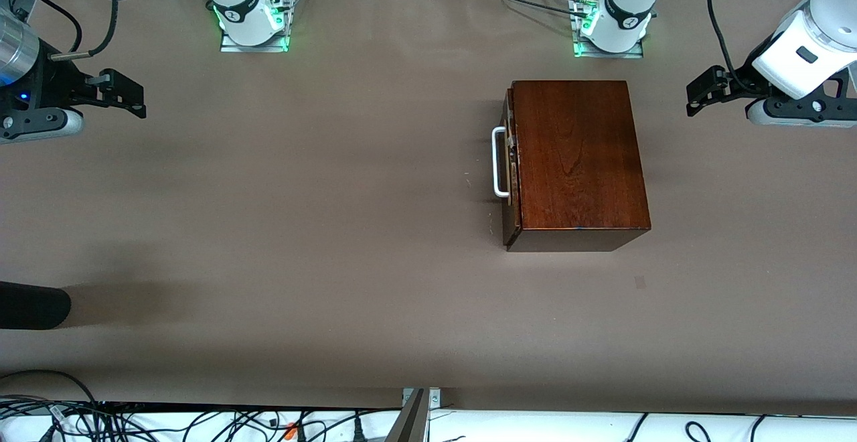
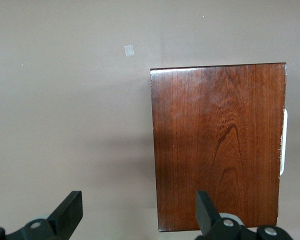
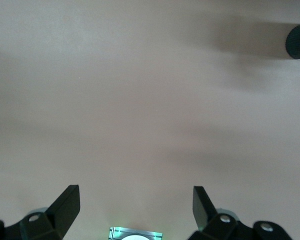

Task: Open drawer, take yellow block, close drawer
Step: 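Reach the left gripper to the white drawer handle of the wooden box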

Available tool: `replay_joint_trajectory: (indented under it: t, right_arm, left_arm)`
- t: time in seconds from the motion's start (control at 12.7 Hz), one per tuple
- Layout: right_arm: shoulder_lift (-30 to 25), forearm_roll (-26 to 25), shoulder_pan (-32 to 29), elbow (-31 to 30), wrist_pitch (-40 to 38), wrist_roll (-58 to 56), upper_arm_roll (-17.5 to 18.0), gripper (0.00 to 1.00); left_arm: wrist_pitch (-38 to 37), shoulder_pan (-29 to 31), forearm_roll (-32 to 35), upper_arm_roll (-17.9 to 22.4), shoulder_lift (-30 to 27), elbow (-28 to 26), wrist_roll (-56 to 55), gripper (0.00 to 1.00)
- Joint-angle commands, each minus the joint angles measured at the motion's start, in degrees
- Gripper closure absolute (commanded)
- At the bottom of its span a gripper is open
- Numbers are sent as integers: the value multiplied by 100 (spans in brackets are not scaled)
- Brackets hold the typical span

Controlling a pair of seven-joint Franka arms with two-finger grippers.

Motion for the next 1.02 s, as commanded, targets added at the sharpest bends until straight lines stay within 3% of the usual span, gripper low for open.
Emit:
replay_joint_trajectory:
  t: [0.0, 0.24, 0.47, 0.79, 0.94]
  right_arm:
    - [-115, 74, -27, -76, -57, 72, 41, 0]
    - [-115, 74, -27, -76, -48, 72, 41, 0]
    - [-98, 74, -27, -76, -13, 72, 41, 0]
    - [-98, 108, -27, -68, 31, 72, 15, 0]
    - [-72, 293, -27, -67, 83, 72, 32, 0]
  left_arm:
    - [-145, -45, -17, -96, 152, 190, -15, 0]
    - [-145, -63, -26, -595, 301, 190, -146, 0]
    - [-31, -63, -114, -1499, 608, 199, -1083, 0]
    - [749, -141, -18, -2581, 1363, 217, -2202, 0]
    - [1206, -386, 18, -2619, 1785, 217, -2720, 0]
